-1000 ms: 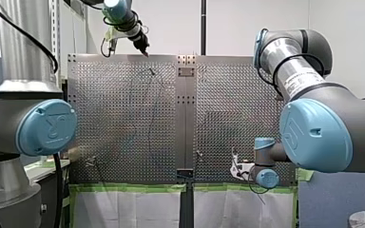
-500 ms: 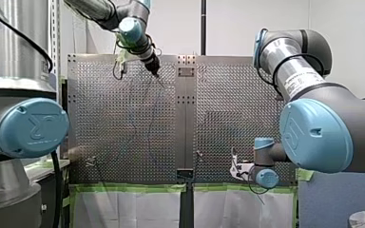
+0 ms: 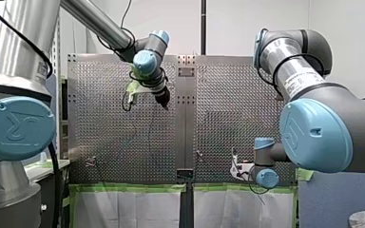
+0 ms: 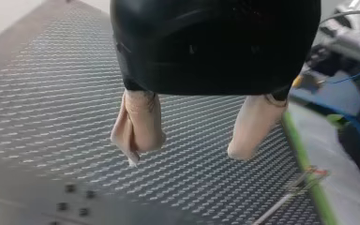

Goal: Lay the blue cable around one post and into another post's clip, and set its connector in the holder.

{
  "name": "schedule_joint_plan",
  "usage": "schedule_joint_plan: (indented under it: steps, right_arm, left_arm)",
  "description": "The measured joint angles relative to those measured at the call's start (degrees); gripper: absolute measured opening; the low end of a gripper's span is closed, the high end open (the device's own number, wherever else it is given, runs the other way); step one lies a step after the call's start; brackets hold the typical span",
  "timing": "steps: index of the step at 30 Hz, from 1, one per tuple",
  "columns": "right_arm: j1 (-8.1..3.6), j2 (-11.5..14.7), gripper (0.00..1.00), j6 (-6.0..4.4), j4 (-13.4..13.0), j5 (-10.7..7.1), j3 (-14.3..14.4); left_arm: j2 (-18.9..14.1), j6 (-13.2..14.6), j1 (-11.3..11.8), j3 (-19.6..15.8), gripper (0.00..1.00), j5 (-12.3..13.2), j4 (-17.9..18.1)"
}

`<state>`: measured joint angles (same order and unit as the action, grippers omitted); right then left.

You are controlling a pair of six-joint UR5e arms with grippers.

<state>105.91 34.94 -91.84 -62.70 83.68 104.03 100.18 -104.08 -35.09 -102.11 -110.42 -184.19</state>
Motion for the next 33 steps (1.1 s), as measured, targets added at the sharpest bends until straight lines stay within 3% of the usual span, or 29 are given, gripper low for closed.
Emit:
schedule_joint_plan:
  steps: [6, 10, 17, 33]
  right_arm:
    - [0.19, 0.0, 0.00, 0.51, 0.5, 0.20, 0.0]
    - [0.21, 0.0, 0.00, 1.40, 1.3, 0.96, 0.1]
    - [0.33, 0.0, 0.00, 2.23, 1.7, 2.25, 0.2]
    - [1.19, 0.0, 0.00, 3.62, 2.2, 1.94, 0.3]
  left_arm:
    - [3.7, 1.2, -1.5, -3.7, 1.00, -0.1, 3.7]
    - [5.6, 0.5, -1.7, -5.6, 1.00, 0.0, 5.6]
    - [9.7, -1.3, -1.2, -9.7, 1.00, 0.2, 9.7]
    - [19.1, -1.5, -0.2, -19.4, 1.00, 1.7, 19.4]
